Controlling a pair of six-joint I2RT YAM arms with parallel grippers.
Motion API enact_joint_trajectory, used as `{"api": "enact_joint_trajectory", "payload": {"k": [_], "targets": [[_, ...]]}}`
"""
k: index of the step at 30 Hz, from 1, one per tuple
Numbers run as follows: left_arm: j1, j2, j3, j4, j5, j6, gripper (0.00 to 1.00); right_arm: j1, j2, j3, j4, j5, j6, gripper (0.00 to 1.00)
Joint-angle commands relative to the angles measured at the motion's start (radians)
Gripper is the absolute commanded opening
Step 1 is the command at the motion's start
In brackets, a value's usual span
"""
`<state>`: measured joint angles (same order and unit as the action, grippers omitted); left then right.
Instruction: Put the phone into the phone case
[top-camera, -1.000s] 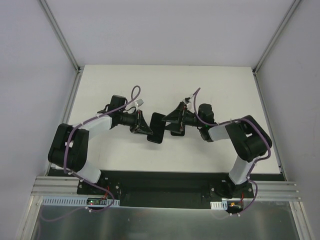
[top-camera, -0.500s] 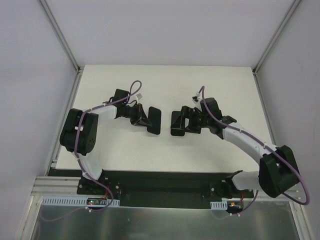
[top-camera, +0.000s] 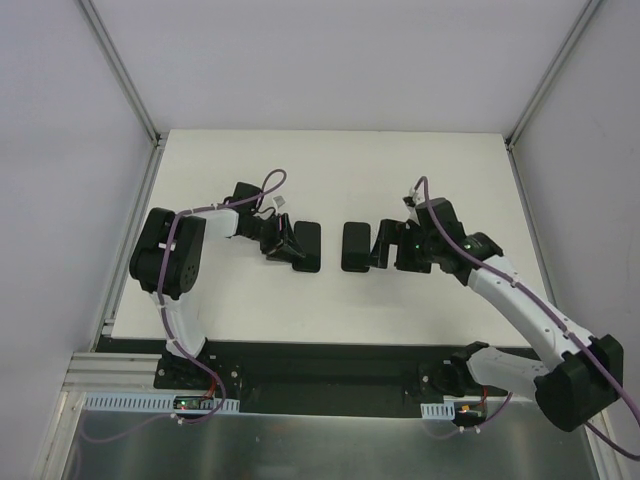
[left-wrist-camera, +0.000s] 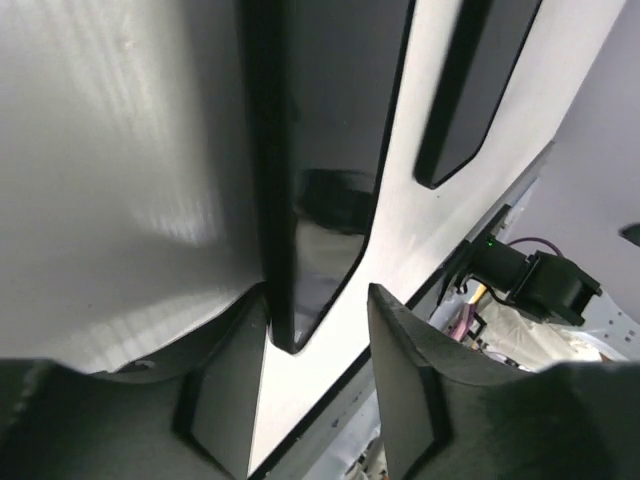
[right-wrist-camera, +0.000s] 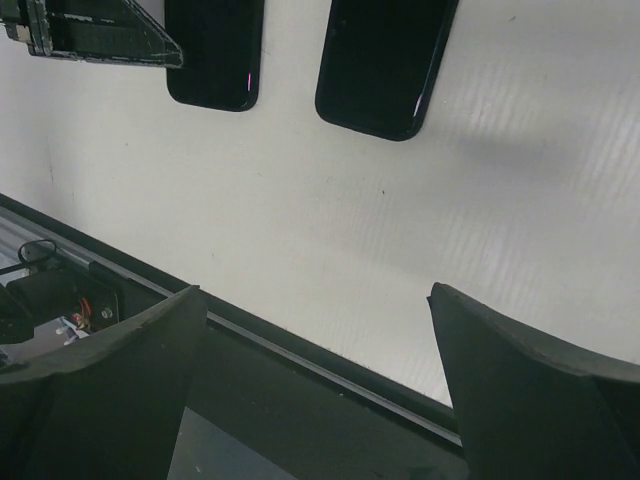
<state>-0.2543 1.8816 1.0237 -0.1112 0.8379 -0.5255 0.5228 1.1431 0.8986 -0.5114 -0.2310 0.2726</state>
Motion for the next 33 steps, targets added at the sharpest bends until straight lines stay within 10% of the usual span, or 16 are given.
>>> {"api": "enact_joint_trajectory", "payload": {"k": [1,8,12,13,33], "targets": [[-0.002,-0.067,0.029,-0.126,-0.052,0.074,0.46,0.006,-0.097,0.095,-0.197,0.123,-0.058,0.96],[0.000,-0.277,0.062,-0.284,-0.186,0.148,0.56,0.008,-0.290,0.126,-0.325,0.217,-0.079,0.96],[-0.002,-0.429,0.091,-0.347,-0.250,0.151,0.78,0.008,-0.353,0.131,-0.358,0.268,-0.033,0.96],[-0.002,-0.462,0.093,-0.347,-0.253,0.148,0.99,0.008,-0.377,0.126,-0.358,0.275,-0.026,0.96],[-0.003,-1.208,-0.185,-0.200,-0.280,0.196,0.99,0.009,-0.594,0.036,-0.283,0.326,0.017,0.96]]}}
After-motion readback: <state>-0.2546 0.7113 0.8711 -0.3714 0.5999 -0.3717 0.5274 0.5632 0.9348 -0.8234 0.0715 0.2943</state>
